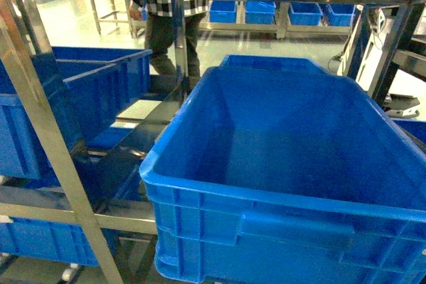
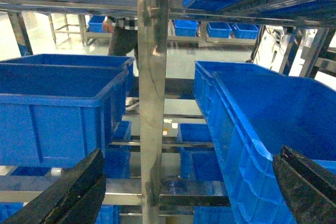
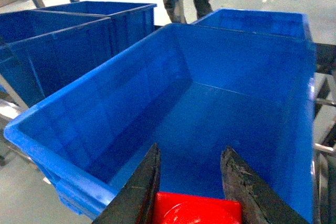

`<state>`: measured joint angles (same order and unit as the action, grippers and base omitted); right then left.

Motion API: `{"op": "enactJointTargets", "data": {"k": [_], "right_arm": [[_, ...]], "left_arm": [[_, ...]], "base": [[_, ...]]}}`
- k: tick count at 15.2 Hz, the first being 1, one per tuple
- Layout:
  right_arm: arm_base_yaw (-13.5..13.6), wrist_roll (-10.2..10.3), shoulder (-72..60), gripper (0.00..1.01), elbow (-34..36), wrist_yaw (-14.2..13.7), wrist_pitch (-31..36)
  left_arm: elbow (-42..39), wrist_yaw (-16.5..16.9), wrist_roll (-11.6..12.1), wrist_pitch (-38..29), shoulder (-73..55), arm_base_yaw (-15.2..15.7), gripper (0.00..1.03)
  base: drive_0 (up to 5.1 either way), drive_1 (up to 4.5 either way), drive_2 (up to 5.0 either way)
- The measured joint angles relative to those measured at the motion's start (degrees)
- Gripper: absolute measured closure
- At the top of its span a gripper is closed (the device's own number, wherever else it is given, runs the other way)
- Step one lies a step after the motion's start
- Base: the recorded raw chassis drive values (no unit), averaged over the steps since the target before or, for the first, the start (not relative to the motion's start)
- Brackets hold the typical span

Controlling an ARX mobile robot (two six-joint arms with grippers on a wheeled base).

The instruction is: Pick red block from blue box to shelf

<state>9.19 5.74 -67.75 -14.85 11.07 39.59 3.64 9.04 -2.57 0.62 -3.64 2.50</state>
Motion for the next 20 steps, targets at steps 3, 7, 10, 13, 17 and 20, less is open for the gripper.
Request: {"op": "enactJointTargets", "data": {"k": [3, 7, 10, 13, 17, 20], "right_arm": [[4.9, -1.7, -15.6, 0.72, -7.2, -0.6, 9.6], [6.1, -7.5, -33.5, 0.56, -17.4, -3.7, 16.2], [6.2, -8.0, -33.4, 0.19, -17.4, -3.7, 16.4], [6.1, -8.0, -33.4, 0.04, -17.4, -3.7, 16.5], [6.2, -8.2, -33.4, 0.03, -17.4, -3.7, 16.5], [6.2, -8.2, -33.4, 0.03, -17.4, -3.7, 16.5]], "left_arm": [[0.0, 0.0, 0.0, 0.0, 0.0, 0.0, 0.05], [0.0, 0.0, 0.0, 0.0, 0.0, 0.0, 0.05], [0.0, 0.0, 0.0, 0.0, 0.0, 0.0, 0.05], [0.0, 0.0, 0.0, 0.0, 0.0, 0.0, 0.05], [0.0, 0.0, 0.0, 0.0, 0.0, 0.0, 0.05], [0.0, 0.0, 0.0, 0.0, 0.0, 0.0, 0.05]], "base": [[0.0, 0.00, 0.0], [0.0, 0.00, 0.0], [0.0, 0.00, 0.0], [0.0, 0.00, 0.0], [0.0, 0.00, 0.0], [0.0, 0.00, 0.0]]}}
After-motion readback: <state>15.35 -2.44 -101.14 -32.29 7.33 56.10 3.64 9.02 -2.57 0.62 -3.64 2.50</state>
